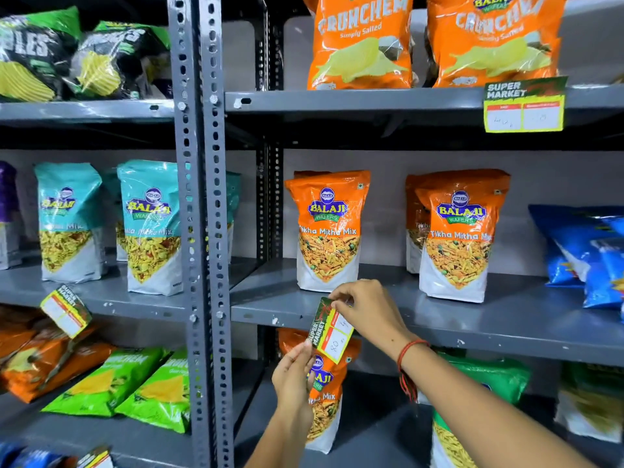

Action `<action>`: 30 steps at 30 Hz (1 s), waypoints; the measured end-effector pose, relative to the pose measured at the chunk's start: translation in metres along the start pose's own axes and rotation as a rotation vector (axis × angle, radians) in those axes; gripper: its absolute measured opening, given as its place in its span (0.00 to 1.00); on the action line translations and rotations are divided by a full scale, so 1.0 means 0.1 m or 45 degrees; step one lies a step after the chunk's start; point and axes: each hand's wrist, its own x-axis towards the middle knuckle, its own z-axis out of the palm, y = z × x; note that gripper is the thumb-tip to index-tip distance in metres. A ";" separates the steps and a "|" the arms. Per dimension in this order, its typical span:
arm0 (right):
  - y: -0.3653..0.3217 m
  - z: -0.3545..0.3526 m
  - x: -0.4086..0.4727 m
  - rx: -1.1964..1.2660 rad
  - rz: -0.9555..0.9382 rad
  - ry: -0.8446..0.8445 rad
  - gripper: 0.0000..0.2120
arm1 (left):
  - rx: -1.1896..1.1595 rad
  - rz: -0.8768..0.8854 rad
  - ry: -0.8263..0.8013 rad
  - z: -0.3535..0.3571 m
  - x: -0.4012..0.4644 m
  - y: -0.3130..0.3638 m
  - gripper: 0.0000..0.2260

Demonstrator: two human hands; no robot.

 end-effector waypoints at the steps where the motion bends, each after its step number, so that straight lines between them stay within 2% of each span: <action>1: 0.01 0.01 0.00 0.026 0.016 0.007 0.07 | 0.005 -0.002 -0.021 0.00 0.00 0.02 0.13; 5: 0.02 0.02 -0.05 0.054 0.042 0.037 0.05 | 0.045 -0.014 -0.127 -0.01 -0.04 0.11 0.09; 8: 0.02 0.04 -0.13 0.062 0.060 0.058 0.04 | 0.153 0.062 -0.167 -0.05 -0.07 0.19 0.09; 12: 0.10 0.10 -0.31 0.157 0.154 0.089 0.02 | 0.414 0.349 -0.167 -0.13 -0.07 0.37 0.07; 16: 0.20 0.20 -0.49 0.289 0.256 0.120 0.06 | 0.747 0.677 -0.133 -0.13 -0.02 0.61 0.05; 19: 0.20 0.26 -0.55 0.338 0.263 0.196 0.09 | 0.956 0.825 -0.086 -0.12 0.05 0.71 0.05; 22: 0.18 0.28 -0.53 0.216 0.216 0.273 0.14 | 1.070 0.880 -0.052 -0.10 0.10 0.75 0.04; 30: 0.19 0.32 -0.36 -0.118 0.108 0.295 0.15 | 1.199 1.044 0.071 -0.01 0.17 0.74 0.07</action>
